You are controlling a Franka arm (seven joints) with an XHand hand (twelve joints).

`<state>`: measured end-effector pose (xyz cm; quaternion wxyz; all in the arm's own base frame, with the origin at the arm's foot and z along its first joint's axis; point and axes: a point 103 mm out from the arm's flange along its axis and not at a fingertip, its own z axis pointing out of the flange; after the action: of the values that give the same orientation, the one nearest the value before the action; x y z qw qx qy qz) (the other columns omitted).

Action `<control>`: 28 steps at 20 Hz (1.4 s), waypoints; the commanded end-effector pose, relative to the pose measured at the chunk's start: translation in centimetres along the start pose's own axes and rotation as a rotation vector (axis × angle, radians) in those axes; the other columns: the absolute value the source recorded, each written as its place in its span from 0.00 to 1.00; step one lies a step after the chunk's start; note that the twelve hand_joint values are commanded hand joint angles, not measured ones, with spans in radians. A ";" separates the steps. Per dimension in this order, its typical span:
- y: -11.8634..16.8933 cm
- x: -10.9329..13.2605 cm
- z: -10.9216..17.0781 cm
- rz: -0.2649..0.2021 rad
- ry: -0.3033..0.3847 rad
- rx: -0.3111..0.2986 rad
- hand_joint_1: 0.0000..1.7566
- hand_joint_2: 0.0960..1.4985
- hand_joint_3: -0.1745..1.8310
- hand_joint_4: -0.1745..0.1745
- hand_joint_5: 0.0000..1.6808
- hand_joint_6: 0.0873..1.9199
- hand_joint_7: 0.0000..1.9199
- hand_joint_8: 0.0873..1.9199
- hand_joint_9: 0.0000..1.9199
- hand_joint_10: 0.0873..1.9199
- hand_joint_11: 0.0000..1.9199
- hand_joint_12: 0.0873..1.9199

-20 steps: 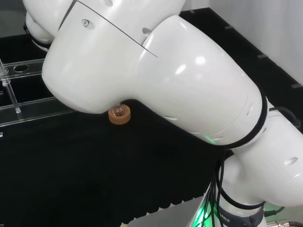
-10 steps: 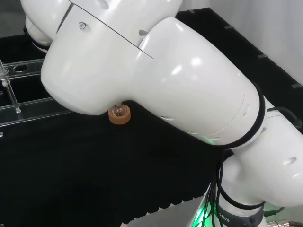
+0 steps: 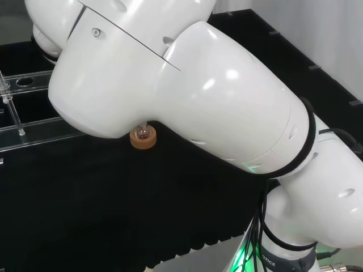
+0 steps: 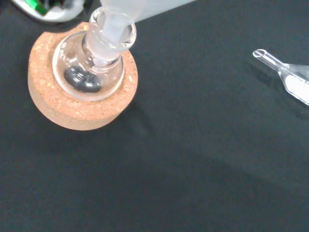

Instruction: Place the funnel on the round-bottom flask.

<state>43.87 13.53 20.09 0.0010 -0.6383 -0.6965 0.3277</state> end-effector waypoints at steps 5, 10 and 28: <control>0.0 0.8 -0.6 -0.014 0.019 0.001 0.49 0.41 0.46 0.32 0.26 0.26 0.24 0.39 0.42 0.28 0.27 0.64; -0.1 0.7 -0.6 -0.011 0.013 0.013 0.48 0.41 0.45 0.31 0.24 0.20 0.22 0.38 0.39 0.29 0.26 0.65; -0.2 -0.1 0.5 -0.015 0.026 0.026 0.47 0.40 0.43 0.30 0.25 0.11 0.20 0.37 0.37 0.29 0.25 0.65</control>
<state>43.69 14.02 19.87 0.0167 -0.6364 -0.6953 0.3334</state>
